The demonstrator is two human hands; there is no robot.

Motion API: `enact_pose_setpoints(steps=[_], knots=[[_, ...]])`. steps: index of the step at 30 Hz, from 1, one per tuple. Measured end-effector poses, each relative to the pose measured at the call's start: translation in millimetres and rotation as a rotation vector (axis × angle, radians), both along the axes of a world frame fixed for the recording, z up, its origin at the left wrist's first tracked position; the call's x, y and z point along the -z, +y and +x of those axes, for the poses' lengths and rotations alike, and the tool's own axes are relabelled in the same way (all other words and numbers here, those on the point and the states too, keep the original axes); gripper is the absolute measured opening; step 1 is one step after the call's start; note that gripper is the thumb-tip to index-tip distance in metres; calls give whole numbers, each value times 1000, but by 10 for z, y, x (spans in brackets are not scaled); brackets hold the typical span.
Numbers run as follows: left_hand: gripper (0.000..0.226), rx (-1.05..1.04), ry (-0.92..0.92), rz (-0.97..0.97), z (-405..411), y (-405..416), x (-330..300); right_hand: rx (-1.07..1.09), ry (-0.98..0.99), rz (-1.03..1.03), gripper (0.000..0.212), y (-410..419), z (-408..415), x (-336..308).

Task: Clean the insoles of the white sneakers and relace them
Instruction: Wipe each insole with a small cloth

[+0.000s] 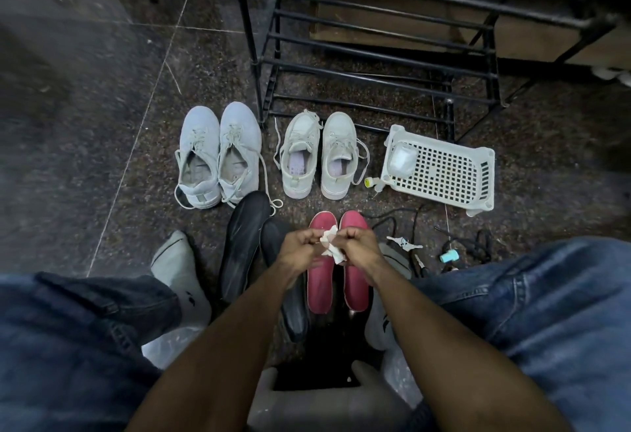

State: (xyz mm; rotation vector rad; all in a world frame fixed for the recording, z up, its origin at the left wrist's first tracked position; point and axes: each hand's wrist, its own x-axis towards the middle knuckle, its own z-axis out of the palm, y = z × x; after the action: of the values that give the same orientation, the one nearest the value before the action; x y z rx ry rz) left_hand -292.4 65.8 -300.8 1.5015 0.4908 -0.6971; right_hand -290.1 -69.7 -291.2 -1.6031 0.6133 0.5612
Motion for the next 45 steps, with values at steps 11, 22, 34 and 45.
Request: enact_pose_setpoints(steps=[11, 22, 34, 45], knots=[[8, -138, -3, 25, -78, -6, -135, 116, 25, 38, 26, -57, -61, -166], [6, -272, 45, -22, -121, 109, -137, 38, -17, 66, 16, 36, -88, -202], [12, -215, 30, -36, -149, 72, -174, -5, 8, 138, 15, 17, -110, -201], [7, -365, -8, 6, -160, 60, -125, -32, -22, 19, 16, 77, -81, -114]])
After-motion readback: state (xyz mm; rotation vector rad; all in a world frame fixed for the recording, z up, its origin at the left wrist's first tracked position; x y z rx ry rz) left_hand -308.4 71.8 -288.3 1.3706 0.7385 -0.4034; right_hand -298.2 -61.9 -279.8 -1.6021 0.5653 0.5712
